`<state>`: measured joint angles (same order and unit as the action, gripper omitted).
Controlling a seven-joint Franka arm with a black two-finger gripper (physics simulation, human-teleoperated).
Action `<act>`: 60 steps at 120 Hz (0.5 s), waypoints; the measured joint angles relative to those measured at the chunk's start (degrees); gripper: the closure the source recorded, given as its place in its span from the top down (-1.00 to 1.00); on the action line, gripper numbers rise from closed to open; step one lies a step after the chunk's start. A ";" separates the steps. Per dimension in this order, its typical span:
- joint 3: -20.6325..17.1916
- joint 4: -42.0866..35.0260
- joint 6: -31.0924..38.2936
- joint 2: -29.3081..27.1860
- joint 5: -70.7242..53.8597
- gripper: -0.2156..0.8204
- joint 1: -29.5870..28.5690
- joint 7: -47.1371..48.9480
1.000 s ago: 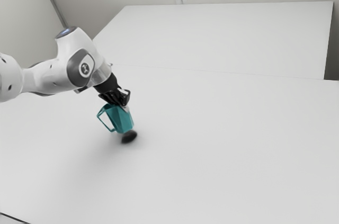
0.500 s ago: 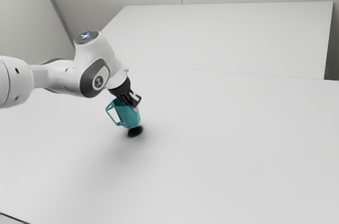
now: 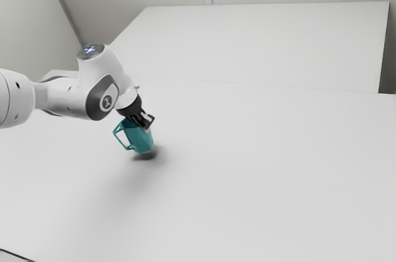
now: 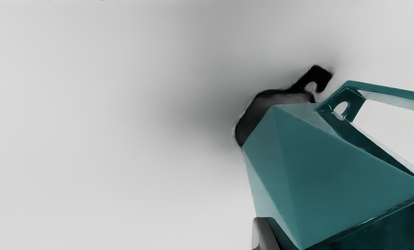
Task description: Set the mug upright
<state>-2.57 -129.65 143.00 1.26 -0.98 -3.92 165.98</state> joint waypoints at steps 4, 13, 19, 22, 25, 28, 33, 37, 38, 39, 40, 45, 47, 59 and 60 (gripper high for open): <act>0.02 0.00 0.06 0.10 0.00 -0.93 -0.69 0.00; 0.05 0.00 0.21 0.66 0.05 -0.93 -2.31 0.00; 0.07 0.02 0.50 1.32 0.08 -0.93 -3.31 0.00; 0.06 0.04 0.69 1.70 0.09 -0.93 -3.71 0.00; 0.07 0.05 0.90 2.02 0.10 -0.93 -3.99 0.00; 0.08 0.06 1.11 2.30 0.11 -0.93 -4.10 0.00; 0.11 0.07 1.49 2.69 0.12 -0.93 -3.96 0.00; 0.12 0.08 1.76 2.89 0.12 -0.93 -3.63 0.00; 0.11 0.08 1.82 2.91 0.13 -0.93 -3.54 0.00; 0.11 0.08 1.87 2.94 0.13 -0.93 -3.44 0.00; 0.12 0.08 1.93 2.96 0.13 -0.93 -3.34 0.00; 0.11 0.08 2.18 3.02 0.15 -0.93 -2.89 0.00; 0.12 0.08 2.26 3.03 0.19 -0.93 -2.75 0.00; 0.22 0.07 2.34 2.81 0.36 -0.52 -2.59 0.03; 0.23 0.08 2.34 2.79 0.38 -0.48 -2.65 0.03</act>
<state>-2.34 -129.58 145.34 4.06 -0.60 -6.57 166.00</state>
